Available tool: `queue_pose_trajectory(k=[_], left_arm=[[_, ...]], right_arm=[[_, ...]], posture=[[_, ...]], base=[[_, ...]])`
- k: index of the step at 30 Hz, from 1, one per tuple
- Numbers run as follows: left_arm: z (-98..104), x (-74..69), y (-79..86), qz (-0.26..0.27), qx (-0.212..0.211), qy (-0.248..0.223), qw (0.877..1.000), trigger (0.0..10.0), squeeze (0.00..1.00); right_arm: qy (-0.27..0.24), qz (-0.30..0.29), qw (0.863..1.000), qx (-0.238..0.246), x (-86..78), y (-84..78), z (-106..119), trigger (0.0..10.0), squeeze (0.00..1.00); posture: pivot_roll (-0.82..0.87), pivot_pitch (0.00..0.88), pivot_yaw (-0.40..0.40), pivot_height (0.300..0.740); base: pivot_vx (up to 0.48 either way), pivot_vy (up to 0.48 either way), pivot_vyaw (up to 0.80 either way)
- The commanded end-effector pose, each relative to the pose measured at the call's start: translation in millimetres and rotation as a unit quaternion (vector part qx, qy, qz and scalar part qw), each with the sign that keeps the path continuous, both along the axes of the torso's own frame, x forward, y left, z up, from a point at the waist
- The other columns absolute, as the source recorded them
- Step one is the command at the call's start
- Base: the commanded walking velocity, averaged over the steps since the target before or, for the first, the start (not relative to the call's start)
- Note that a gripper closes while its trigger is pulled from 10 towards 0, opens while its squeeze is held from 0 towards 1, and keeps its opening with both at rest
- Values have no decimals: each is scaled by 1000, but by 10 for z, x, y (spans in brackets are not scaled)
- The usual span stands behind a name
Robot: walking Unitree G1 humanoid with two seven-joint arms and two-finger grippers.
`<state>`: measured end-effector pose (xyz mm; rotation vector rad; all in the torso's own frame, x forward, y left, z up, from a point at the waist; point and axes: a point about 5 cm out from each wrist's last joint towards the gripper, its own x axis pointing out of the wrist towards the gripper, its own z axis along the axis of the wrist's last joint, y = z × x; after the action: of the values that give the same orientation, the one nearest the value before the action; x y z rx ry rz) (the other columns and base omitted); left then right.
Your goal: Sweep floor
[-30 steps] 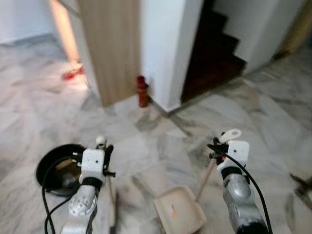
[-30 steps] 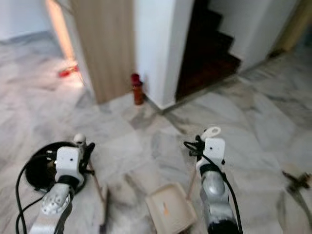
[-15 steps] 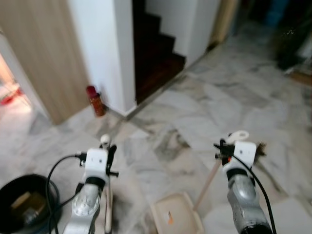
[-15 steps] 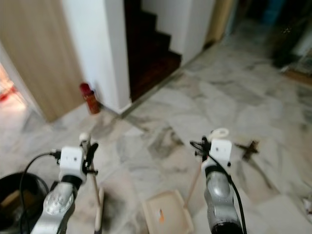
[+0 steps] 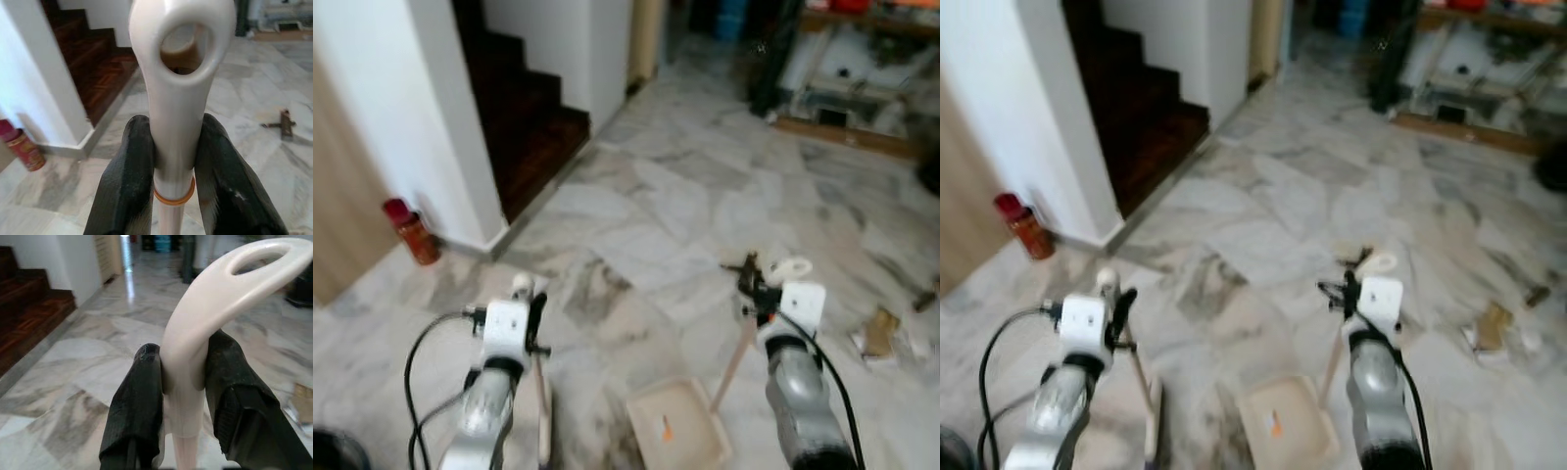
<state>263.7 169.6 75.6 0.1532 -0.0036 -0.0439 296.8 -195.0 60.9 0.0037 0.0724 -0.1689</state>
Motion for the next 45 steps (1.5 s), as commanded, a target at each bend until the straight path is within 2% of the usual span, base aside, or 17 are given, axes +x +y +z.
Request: queue_pose_trajectory(k=[1, 16, 36, 45], left_arm=[[88, 26, -38, -9, 0, -19, 1000, 10000, 0], [94, 9, -53, -17, -1, -20, 1000, 10000, 0], [84, -15, -71, -22, -5, -19, 1000, 10000, 0], [78, -16, -62, -20, -7, -16, 1000, 10000, 0]], right_arm=[[-24, -9, 1000, -6, 30, -43, 104, 10000, 0], [-28, -38, 999, -14, 11, -85, 108, 10000, 0], [-31, -45, 998, -17, 4, -97, 106, 10000, 0], [-40, -48, 998, -18, 7, -99, 123, 10000, 0]], posture=[[-16, 0, 11, 740], [-12, 0, 17, 740], [-11, 0, 13, 740], [-14, 0, 15, 740]], base=[[0, 0, -738], [0, 0, -733], [0, 0, -709], [0, 0, 0]])
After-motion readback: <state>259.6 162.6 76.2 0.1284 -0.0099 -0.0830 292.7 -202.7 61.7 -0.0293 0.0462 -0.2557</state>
